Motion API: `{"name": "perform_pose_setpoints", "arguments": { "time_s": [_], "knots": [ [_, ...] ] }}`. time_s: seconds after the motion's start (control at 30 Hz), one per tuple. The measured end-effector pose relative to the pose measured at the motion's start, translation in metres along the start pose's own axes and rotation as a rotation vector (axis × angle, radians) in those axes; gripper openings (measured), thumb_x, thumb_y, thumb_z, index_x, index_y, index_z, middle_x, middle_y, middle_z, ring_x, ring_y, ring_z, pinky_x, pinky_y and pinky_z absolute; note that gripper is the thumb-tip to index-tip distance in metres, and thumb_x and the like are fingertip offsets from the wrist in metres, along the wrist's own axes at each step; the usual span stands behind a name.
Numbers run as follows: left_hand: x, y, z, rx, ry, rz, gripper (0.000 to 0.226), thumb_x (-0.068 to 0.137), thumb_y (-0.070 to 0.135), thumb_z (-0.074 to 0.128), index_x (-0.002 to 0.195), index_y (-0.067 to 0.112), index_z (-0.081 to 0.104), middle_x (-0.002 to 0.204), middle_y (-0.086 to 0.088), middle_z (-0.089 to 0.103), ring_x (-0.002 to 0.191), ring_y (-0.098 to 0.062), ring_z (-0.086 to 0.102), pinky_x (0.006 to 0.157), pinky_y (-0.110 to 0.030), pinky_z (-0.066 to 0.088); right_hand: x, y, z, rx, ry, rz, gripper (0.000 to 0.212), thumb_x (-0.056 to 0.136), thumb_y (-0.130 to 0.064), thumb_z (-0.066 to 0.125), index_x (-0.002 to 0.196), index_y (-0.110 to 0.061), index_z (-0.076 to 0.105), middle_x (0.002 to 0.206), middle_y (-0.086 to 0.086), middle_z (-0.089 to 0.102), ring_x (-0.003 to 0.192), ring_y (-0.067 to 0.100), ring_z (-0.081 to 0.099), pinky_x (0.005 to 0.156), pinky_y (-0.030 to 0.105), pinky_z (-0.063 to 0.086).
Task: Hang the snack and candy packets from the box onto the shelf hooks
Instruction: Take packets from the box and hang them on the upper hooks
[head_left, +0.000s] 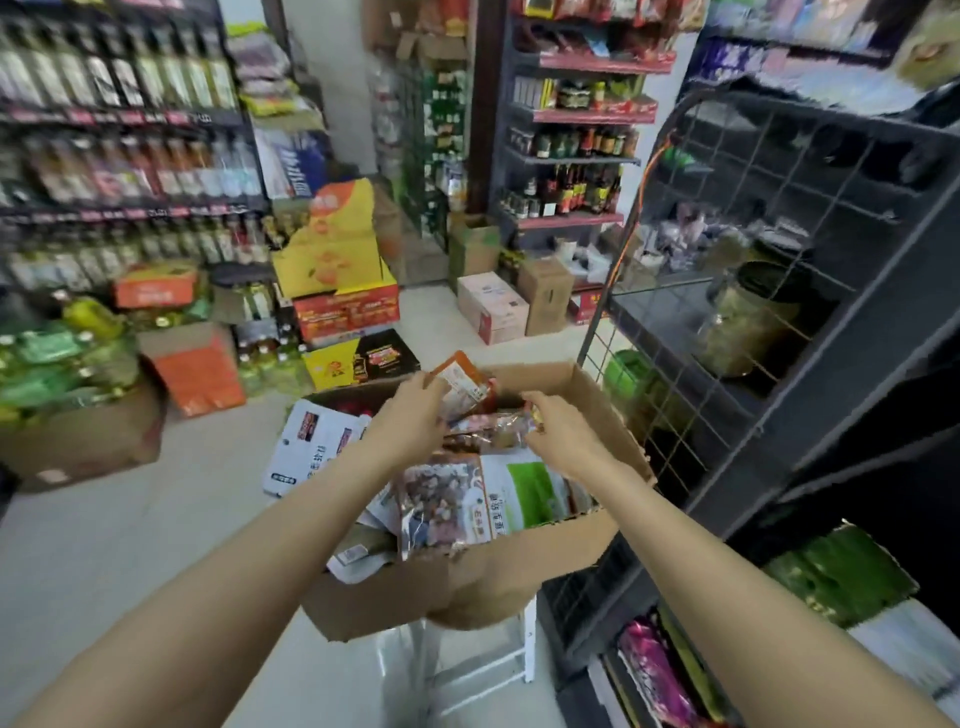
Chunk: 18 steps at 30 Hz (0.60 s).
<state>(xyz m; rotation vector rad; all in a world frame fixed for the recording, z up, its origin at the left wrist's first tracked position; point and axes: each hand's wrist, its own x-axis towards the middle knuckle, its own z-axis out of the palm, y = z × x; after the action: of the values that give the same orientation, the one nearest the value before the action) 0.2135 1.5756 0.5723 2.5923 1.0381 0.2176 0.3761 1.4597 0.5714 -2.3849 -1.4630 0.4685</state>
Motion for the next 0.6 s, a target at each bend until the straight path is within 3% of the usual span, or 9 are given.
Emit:
{"name": "perform_pose_setpoints", "arguments": {
  "time_s": [0.07,0.17,0.23,0.3,0.37,0.47,0.6],
  "knots": [
    [0.014,-0.007,0.006,0.006,0.076,-0.034,0.051,0.089,0.008,0.051,0.138,0.006,0.037,0.138,-0.014,0.036,0.122,-0.033,0.041,0.095,-0.044,0.042,0.021,0.006,0.01,0.011,-0.053,-0.023,0.056,0.092,-0.013,0.055,0.145,-0.018,0.035,0.132,0.013,0.047,0.122,0.03,0.045,0.096,0.037,0.039],
    [0.034,-0.019,0.013,0.005,0.111,-0.047,0.059,0.089,0.007,0.053,0.143,0.007,0.03,0.141,-0.012,0.036,0.124,-0.03,0.041,0.093,-0.04,0.042,0.046,0.011,0.023,0.056,-0.059,0.016,0.035,0.089,-0.015,0.06,0.124,-0.018,0.06,0.123,0.01,0.058,0.117,0.029,0.051,0.097,0.038,0.042],
    [0.045,-0.024,0.018,-0.008,0.093,-0.016,0.06,0.09,0.011,0.055,0.144,0.01,0.029,0.139,-0.009,0.04,0.123,-0.029,0.044,0.092,-0.04,0.042,0.056,0.013,0.027,0.105,-0.015,0.072,0.018,0.089,-0.015,0.06,0.102,-0.019,0.071,0.108,0.006,0.068,0.107,0.025,0.06,0.087,0.036,0.048],
    [0.055,-0.026,0.021,0.016,0.103,0.003,0.057,0.09,0.015,0.056,0.142,0.012,0.033,0.134,-0.008,0.045,0.119,-0.029,0.047,0.091,-0.041,0.043,0.062,0.014,0.024,0.164,0.032,0.098,0.015,0.09,-0.015,0.06,0.098,-0.016,0.073,0.096,0.004,0.07,0.096,0.02,0.063,0.075,0.028,0.046],
    [0.066,-0.026,0.022,0.051,0.142,-0.005,0.044,0.09,0.019,0.058,0.132,0.012,0.044,0.124,-0.009,0.049,0.11,-0.03,0.051,0.087,-0.042,0.044,0.066,0.014,0.015,0.232,0.103,0.084,0.012,0.089,-0.018,0.063,0.096,-0.014,0.072,0.083,0.003,0.068,0.084,0.019,0.063,0.068,0.028,0.043],
    [0.077,-0.025,0.021,0.117,0.168,-0.011,0.021,0.091,0.023,0.058,0.109,0.012,0.056,0.108,-0.009,0.054,0.101,-0.029,0.05,0.077,-0.037,0.041,0.071,0.012,0.001,0.275,0.213,0.022,0.013,0.088,-0.02,0.065,0.09,-0.009,0.071,0.083,0.009,0.069,0.08,0.025,0.063,0.074,0.037,0.048],
    [0.079,-0.019,0.018,-0.017,0.173,0.034,0.008,0.096,0.016,0.049,0.09,0.011,0.047,0.096,-0.009,0.049,0.09,-0.028,0.049,0.065,-0.034,0.036,0.075,0.016,-0.014,0.276,0.296,0.016,0.021,0.094,-0.024,0.055,0.084,-0.006,0.056,0.085,0.012,0.066,0.083,0.03,0.06,0.072,0.039,0.045]
  ]
}}
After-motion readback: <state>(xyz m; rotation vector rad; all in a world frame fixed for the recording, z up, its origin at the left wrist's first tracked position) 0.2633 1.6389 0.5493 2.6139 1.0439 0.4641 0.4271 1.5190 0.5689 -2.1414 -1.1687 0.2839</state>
